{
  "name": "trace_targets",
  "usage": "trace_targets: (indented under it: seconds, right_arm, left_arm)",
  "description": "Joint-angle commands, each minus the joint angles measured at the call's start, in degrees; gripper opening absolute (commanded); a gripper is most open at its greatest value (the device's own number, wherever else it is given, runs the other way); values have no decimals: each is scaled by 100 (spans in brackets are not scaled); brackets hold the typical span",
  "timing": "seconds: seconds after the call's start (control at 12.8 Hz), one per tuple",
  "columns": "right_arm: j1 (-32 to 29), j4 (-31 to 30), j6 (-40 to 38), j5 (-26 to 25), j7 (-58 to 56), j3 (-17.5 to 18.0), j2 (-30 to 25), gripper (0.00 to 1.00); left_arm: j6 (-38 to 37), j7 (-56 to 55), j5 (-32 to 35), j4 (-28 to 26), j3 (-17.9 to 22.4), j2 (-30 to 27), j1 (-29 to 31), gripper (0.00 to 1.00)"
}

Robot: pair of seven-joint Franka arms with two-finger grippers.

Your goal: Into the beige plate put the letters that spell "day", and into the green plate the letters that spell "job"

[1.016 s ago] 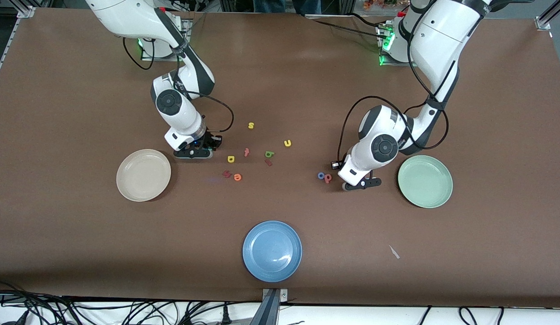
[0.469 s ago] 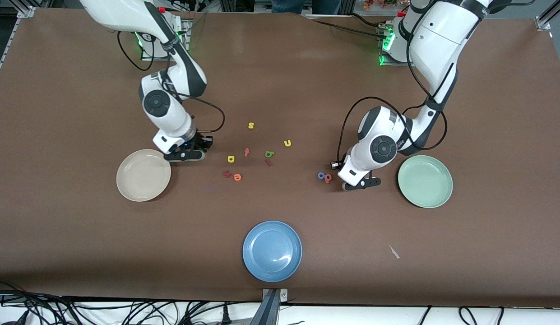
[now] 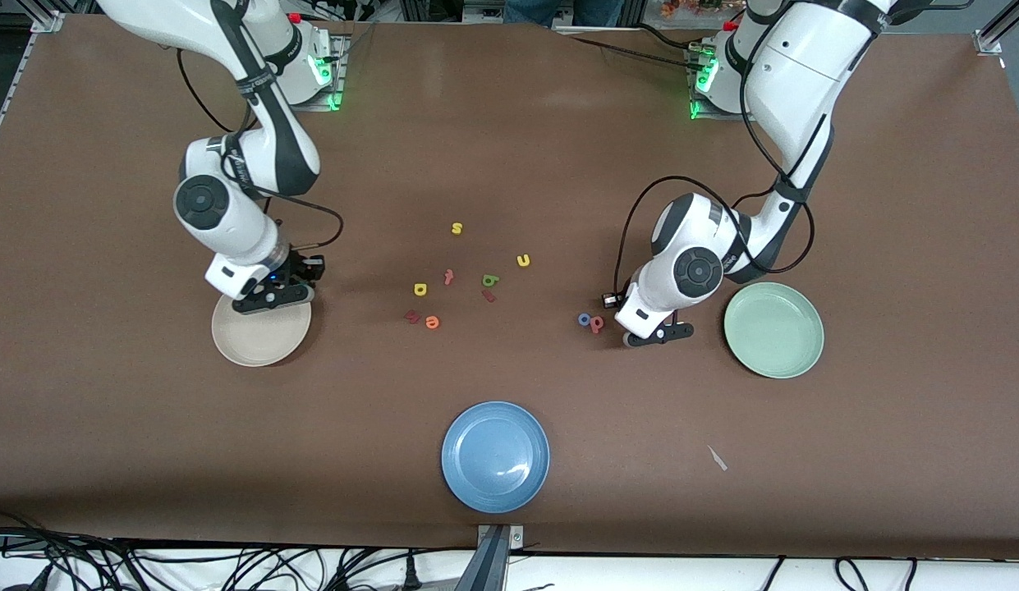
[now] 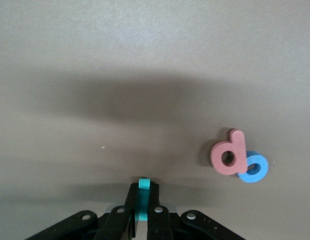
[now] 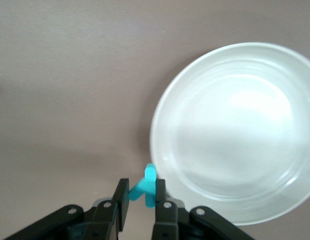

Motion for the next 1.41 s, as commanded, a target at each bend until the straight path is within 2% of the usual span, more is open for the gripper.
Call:
trace_targets:
  seconds: [0.0, 0.23, 0.47, 0.62, 0.78, 0.86, 1.17, 1.25, 1.33]
  right_arm:
    - [18, 37, -186, -58, -749, -377, -36, 0]
    - [0, 28, -213, -49, -1331, -704, -18, 0]
    - [-17, 28, -204, -23, -1429, -731, 17, 0]
    - [-26, 28, -204, -14, -1429, -731, 26, 5]
    - [-26, 28, -204, -14, -1420, -731, 26, 22]
    - [-26, 28, -204, -14, -1420, -731, 26, 26]
    - [-26, 37, -204, -5, -1420, -731, 26, 34]
    - [-26, 37, -204, 4, -1420, -731, 26, 40]
    - [-26, 37, -204, 4, -1420, -731, 26, 42]
  left_arm:
    - [-922, 220, 134, 101, 33, -512, 281, 0]
    - [-1767, 1107, 153, 110, 24, -1085, 940, 0]
    - [-1980, 2021, 266, 110, 50, -1165, 1635, 0]
    - [-1980, 2514, 809, 102, 42, -1122, 2074, 0]
    - [-1963, 2962, 1223, 102, 42, -920, 2470, 0]
    - [-1910, 3147, 1425, 110, 42, -815, 2629, 0]
    - [-1454, 3246, 1621, 110, 42, -392, 2832, 0]
    - [-1427, 3246, 1621, 128, 42, -357, 2841, 7]
    - [-1426, 3246, 1621, 189, 42, -348, 2832, 31]
